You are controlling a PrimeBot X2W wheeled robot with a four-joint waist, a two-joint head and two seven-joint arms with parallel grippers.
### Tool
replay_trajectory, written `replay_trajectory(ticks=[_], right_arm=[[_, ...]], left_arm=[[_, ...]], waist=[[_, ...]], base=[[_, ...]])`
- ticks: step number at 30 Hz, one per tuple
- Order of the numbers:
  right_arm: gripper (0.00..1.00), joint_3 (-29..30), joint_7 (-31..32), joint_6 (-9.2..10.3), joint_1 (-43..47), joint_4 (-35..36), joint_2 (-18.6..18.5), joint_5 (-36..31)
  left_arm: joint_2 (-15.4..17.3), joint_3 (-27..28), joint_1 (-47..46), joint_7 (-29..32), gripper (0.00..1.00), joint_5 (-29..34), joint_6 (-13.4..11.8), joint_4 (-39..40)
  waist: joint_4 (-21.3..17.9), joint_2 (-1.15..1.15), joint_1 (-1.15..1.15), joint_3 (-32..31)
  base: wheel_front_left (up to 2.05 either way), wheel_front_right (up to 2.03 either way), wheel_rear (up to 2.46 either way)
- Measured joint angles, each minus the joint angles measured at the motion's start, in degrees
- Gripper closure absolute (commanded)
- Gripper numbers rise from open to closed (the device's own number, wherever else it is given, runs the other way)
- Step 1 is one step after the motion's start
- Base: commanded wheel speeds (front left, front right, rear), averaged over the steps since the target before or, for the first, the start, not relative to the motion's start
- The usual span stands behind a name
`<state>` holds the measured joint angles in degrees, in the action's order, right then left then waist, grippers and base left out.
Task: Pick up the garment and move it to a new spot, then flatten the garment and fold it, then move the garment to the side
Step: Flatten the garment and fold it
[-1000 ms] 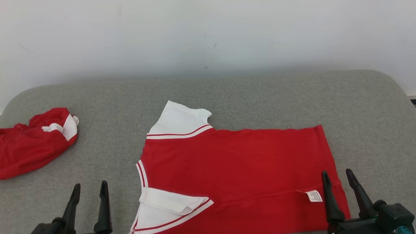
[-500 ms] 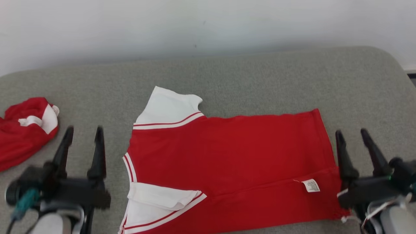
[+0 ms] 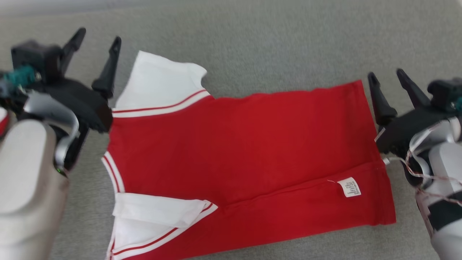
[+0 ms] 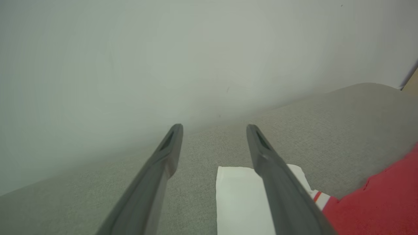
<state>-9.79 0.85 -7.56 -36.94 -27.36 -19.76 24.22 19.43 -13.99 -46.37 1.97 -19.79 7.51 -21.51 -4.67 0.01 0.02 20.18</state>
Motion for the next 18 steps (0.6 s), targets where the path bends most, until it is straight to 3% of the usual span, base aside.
replay_trajectory(ticks=[4,18], right_arm=[[0.0,-3.3,1.6,0.0,-4.5,-4.3,0.3,1.3],[0.0,-13.5,3.2,0.0,-12.6,-12.6,2.9,6.1]], left_arm=[[2.6,-4.2,-5.6,2.6,0.0,-2.2,0.0,-5.4],[4.8,-12.2,-13.5,6.6,0.0,-8.1,0.0,-20.6]], waist=[[-1.3,0.0,0.0,3.2],[-6.3,0.0,-0.02,7.3]], base=[[0.0,0.0,0.0],[0.0,0.0,0.0]])
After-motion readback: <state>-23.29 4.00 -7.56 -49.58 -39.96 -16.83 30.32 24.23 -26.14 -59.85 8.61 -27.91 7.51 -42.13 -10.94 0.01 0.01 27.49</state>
